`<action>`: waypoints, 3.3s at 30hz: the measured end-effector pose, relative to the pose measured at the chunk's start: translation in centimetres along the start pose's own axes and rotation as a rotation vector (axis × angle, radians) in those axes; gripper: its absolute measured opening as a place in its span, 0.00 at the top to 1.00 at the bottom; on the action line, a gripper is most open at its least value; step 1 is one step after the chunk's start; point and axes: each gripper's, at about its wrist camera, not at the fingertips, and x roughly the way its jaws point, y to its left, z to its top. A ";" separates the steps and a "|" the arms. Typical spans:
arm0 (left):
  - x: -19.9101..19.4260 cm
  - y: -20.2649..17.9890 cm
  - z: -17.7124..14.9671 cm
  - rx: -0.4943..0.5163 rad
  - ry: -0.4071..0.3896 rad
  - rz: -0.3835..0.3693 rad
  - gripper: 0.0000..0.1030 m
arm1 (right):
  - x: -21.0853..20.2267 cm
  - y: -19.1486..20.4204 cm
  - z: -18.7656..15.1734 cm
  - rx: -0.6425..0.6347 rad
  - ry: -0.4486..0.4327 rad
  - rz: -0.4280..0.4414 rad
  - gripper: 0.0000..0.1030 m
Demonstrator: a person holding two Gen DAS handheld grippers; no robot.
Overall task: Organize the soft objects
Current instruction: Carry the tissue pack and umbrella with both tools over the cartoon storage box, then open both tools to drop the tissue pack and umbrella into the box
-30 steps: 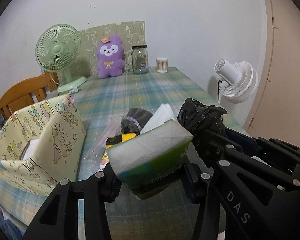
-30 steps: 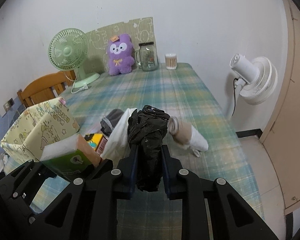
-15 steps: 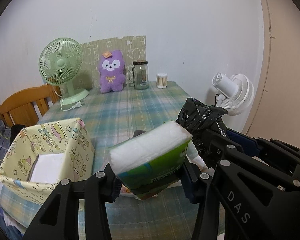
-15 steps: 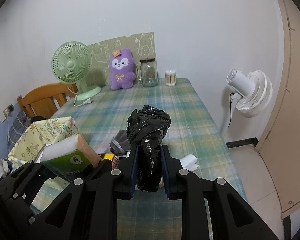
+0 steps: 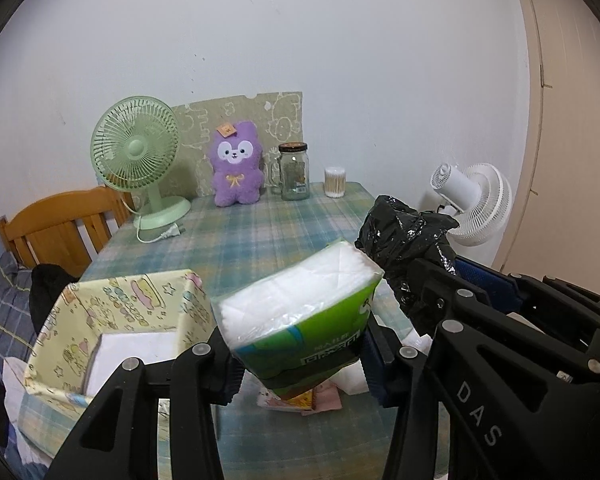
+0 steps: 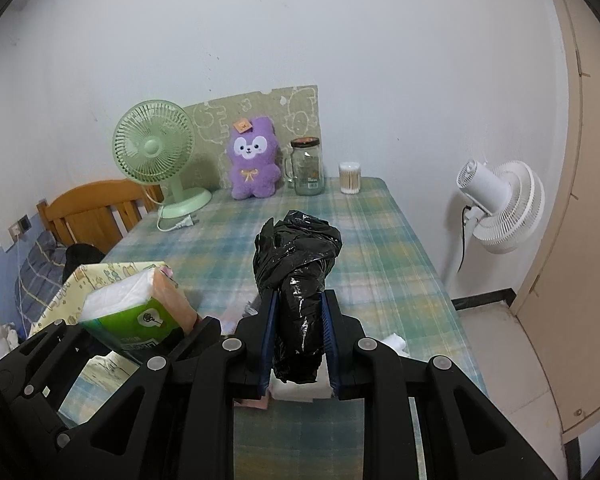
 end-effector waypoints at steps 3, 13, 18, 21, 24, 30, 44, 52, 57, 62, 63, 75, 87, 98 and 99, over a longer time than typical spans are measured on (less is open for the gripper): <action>-0.3 0.7 0.4 -0.001 -0.008 0.004 0.52 | -0.3 0.6 0.4 -0.003 -0.009 0.004 0.76; -0.8 3.5 0.9 -0.006 -0.025 0.028 0.52 | 0.1 3.4 1.4 -0.018 -0.025 0.034 0.76; -0.6 4.9 1.1 -0.005 -0.031 0.034 0.52 | 0.6 4.7 1.5 -0.001 -0.033 0.052 0.76; -0.5 5.9 1.1 -0.015 -0.034 0.036 0.52 | 1.1 5.8 1.9 -0.018 -0.031 0.053 0.76; -0.4 7.1 1.2 -0.028 -0.037 0.040 0.52 | 1.6 7.0 2.3 -0.038 -0.030 0.063 0.76; 0.0 9.6 1.4 -0.044 -0.044 0.065 0.52 | 2.9 9.5 2.8 -0.073 -0.044 0.093 0.76; 1.5 14.8 -0.1 -0.079 -0.011 0.091 0.52 | 6.2 14.5 2.2 -0.122 -0.012 0.150 0.76; 3.3 17.6 -2.0 -0.125 0.058 0.126 0.52 | 8.2 17.0 0.8 -0.166 0.041 0.177 0.76; 4.6 18.8 -2.9 -0.133 0.104 0.168 0.52 | 9.4 18.1 -0.2 -0.189 0.074 0.204 0.76; 5.9 19.5 -3.8 -0.132 0.153 0.190 0.48 | 10.5 18.9 -0.9 -0.207 0.096 0.218 0.76; 6.1 19.6 -3.9 -0.136 0.159 0.190 0.45 | 10.8 19.0 -1.0 -0.210 0.103 0.219 0.76; 6.1 19.4 -4.2 -0.150 0.153 0.197 0.14 | 12.2 18.5 -1.4 -0.188 0.154 0.221 0.52; 4.5 18.9 -3.6 -0.161 0.105 0.198 0.07 | 10.4 17.8 -0.8 -0.171 0.094 0.204 0.13; 2.2 17.2 -3.0 -0.138 0.051 0.201 0.02 | 7.5 16.5 -0.4 -0.178 0.020 0.183 0.08; 2.0 17.0 -2.9 -0.135 0.044 0.202 0.02 | 7.2 16.3 -0.3 -0.178 0.011 0.181 0.07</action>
